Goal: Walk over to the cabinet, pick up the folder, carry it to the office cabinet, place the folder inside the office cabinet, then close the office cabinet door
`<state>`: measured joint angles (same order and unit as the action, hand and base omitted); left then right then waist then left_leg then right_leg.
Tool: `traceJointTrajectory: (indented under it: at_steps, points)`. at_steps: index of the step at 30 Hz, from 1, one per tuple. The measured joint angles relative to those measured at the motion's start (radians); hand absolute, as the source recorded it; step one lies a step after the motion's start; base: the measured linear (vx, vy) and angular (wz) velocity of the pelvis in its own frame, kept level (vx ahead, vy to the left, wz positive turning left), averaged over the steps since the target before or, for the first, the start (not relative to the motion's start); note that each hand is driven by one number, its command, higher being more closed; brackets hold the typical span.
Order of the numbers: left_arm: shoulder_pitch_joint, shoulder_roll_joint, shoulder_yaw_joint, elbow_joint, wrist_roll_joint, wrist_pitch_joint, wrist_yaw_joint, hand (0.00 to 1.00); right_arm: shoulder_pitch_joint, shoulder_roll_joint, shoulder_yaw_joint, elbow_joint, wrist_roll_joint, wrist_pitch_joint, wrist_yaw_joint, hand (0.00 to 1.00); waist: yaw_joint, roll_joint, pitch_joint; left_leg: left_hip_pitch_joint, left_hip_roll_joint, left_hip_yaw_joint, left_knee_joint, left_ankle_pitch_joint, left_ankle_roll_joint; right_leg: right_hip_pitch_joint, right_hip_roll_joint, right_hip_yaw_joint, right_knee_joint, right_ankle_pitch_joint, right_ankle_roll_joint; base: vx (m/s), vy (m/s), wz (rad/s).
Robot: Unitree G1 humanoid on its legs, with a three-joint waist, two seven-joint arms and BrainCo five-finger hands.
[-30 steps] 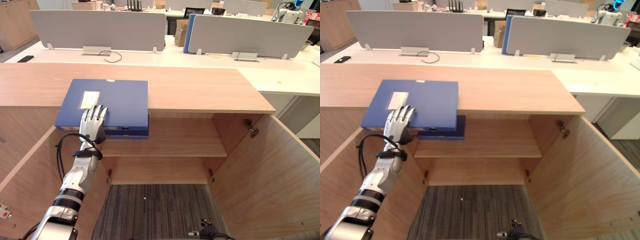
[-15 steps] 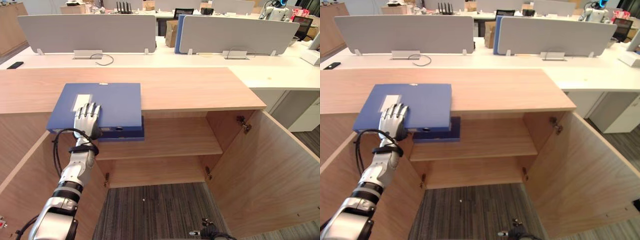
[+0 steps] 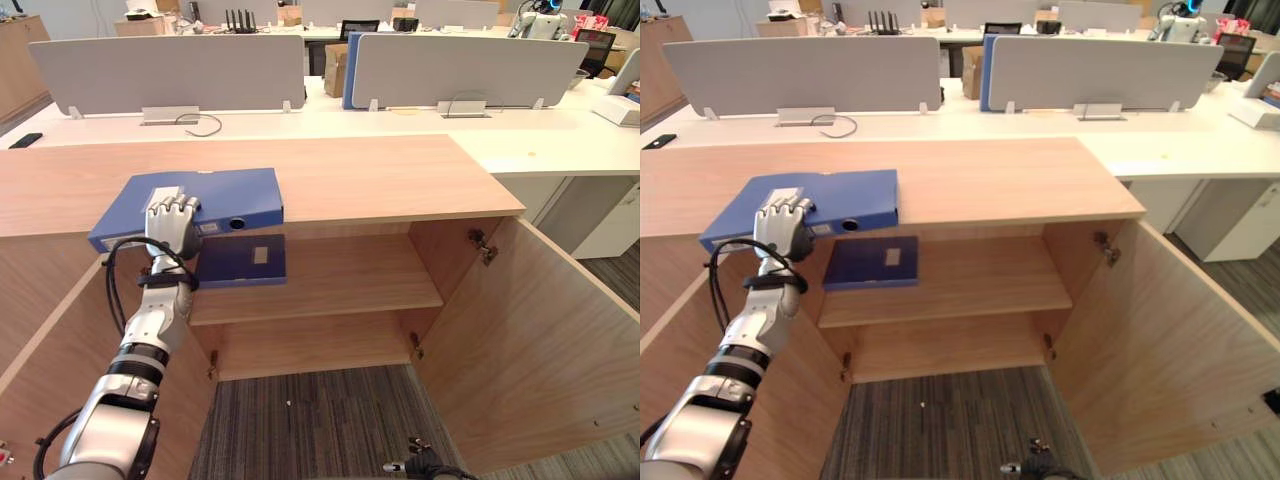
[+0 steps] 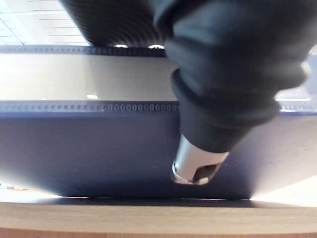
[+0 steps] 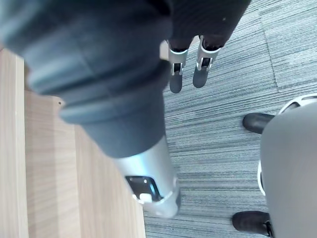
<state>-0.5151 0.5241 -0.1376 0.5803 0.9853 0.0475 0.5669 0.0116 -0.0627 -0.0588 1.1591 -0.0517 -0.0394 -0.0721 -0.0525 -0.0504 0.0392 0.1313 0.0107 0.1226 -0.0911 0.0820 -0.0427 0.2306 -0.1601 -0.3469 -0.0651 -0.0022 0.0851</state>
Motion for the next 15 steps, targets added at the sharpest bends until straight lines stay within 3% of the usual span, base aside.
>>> traceJointTrajectory:
  at_steps: [12,15]
  points:
    - [-0.015,0.0,0.0,0.013,-0.001,0.005,0.019,1.0,0.0,-0.007,-0.003,0.002,0.001,0.0,-0.007,0.0,-0.012,0.005,-0.004,0.008,0.0,0.006,0.0,-0.004,0.0,0.006,-0.001,0.005,-0.002,0.0,0.0,0.0,0.003,-0.01]
    - [0.016,-0.035,0.037,-0.1,-0.02,0.017,0.003,1.0,0.0,-0.007,-0.002,-0.017,0.045,0.002,-0.01,0.0,-0.007,0.005,-0.004,0.003,-0.001,0.006,0.0,-0.004,0.001,0.0,-0.002,0.005,-0.001,0.0,0.001,0.0,0.0,0.0]
